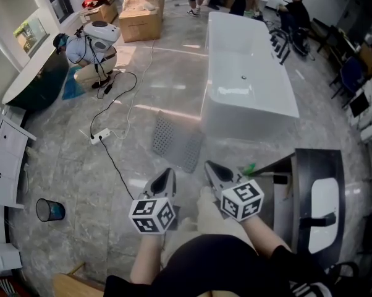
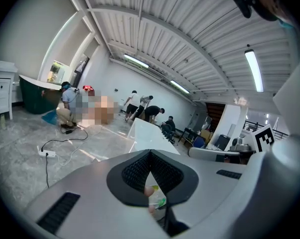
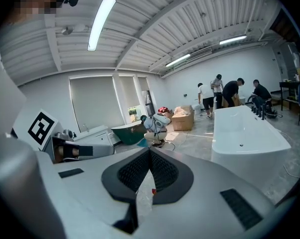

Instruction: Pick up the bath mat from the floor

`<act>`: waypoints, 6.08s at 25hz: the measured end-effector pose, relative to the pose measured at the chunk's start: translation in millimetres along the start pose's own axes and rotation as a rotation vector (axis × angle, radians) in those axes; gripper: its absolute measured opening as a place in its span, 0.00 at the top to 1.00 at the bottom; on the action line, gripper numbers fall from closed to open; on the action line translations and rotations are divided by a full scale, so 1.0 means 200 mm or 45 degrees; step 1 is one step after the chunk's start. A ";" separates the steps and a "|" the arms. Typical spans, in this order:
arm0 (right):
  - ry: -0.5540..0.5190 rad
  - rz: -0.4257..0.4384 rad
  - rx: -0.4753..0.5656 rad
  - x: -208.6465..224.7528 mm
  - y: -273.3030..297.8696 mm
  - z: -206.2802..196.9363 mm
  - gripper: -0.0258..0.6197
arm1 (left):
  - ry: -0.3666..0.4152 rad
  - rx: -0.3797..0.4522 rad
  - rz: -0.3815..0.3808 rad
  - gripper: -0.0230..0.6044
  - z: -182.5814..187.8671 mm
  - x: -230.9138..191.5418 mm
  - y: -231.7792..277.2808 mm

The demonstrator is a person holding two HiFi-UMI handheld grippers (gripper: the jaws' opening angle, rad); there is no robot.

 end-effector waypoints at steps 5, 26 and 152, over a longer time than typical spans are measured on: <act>-0.025 0.035 -0.012 0.08 0.13 0.03 0.94 | -0.026 0.002 0.034 0.96 0.02 -0.07 0.11; -0.037 0.101 -0.103 0.42 0.87 -0.04 0.94 | -0.109 0.003 0.149 0.96 -0.01 -0.56 0.72; 0.037 -0.217 -0.673 1.51 2.99 -3.70 0.53 | -0.149 -0.309 0.198 0.96 -2.84 -2.60 2.04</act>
Point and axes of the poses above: the fingertips, and each gripper's own axes: y forward along the fingers, x to its right, z out of its top, the point moved 8 cm from there along -y, backward along the fingers, and after that the axes turned 12 degrees about -z, right-handed, at the moved point
